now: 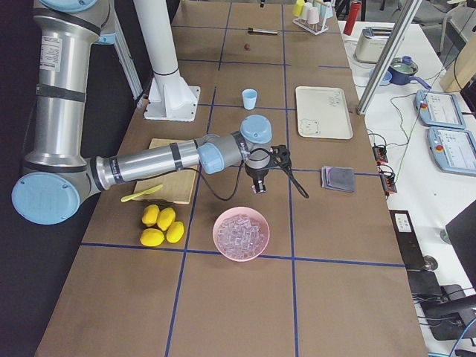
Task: Mash ice and strawberries in cup
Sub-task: 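Grasp another ice cube from the pink bowl with the right gripper, then carry the ice cube with the right gripper over the cup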
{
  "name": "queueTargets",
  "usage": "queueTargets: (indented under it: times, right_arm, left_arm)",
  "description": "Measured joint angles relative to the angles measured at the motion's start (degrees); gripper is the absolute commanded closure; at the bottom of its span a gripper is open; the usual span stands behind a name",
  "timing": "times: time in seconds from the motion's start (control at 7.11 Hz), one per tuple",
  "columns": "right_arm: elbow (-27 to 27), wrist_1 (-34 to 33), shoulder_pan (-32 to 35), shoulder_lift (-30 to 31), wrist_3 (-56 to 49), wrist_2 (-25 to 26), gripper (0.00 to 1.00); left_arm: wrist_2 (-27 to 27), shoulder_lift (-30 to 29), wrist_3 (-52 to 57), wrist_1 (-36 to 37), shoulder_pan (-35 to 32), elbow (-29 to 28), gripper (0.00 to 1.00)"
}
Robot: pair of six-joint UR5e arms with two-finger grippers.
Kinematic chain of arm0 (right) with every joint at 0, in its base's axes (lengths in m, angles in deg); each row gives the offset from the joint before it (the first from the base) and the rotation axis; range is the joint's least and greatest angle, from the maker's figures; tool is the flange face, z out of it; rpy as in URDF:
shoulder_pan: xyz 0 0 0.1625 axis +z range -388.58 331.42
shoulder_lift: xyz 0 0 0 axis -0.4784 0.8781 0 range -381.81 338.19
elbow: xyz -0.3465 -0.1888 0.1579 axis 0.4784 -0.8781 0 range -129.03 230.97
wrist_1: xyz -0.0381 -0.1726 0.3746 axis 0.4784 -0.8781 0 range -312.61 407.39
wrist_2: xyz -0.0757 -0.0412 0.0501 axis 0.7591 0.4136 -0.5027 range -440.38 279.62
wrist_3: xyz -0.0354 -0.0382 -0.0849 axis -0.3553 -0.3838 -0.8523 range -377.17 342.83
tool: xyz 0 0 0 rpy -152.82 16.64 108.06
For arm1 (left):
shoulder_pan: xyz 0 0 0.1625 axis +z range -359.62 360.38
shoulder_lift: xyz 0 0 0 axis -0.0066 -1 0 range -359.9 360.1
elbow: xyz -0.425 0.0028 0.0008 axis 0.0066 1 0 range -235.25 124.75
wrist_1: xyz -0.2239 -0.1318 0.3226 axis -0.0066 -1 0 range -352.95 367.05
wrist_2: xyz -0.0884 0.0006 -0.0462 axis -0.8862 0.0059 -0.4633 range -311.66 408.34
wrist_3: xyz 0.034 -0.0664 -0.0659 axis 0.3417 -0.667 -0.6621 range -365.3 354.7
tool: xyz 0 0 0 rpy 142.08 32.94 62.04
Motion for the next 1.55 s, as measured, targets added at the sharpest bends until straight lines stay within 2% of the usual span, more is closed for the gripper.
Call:
queueTargets:
  times: [0.42,0.56,0.84,1.13,1.27,1.55]
  right_arm:
    - [0.19,-1.03,-6.51,-9.61,13.74,1.34,0.97]
    - [-0.07,-1.67,-11.74,-13.80,19.00,4.28,0.97]
    - [-1.42,-3.64,-24.16,-23.21,30.89,13.69,0.97]
    - [-3.52,-12.16,-34.03,-36.91,42.27,22.14,0.97]
    - [-5.15,-15.37,-37.43,-42.78,46.20,24.78,0.97]
    - [-6.54,-17.21,-42.29,-47.69,49.90,28.04,0.97]
  left_arm:
    - [0.00,-0.11,0.01,0.00,0.00,0.40,0.00]
    - [0.00,-0.25,0.07,0.00,0.00,0.41,0.00]
    - [0.02,-0.85,0.14,-0.06,0.00,0.43,0.00]
    - [0.08,-1.39,0.20,-0.09,0.00,0.46,0.00]
    - [0.07,-1.48,0.27,-0.34,-0.09,0.55,0.00]
    - [0.01,-1.38,0.16,-2.47,-1.95,0.85,0.00]
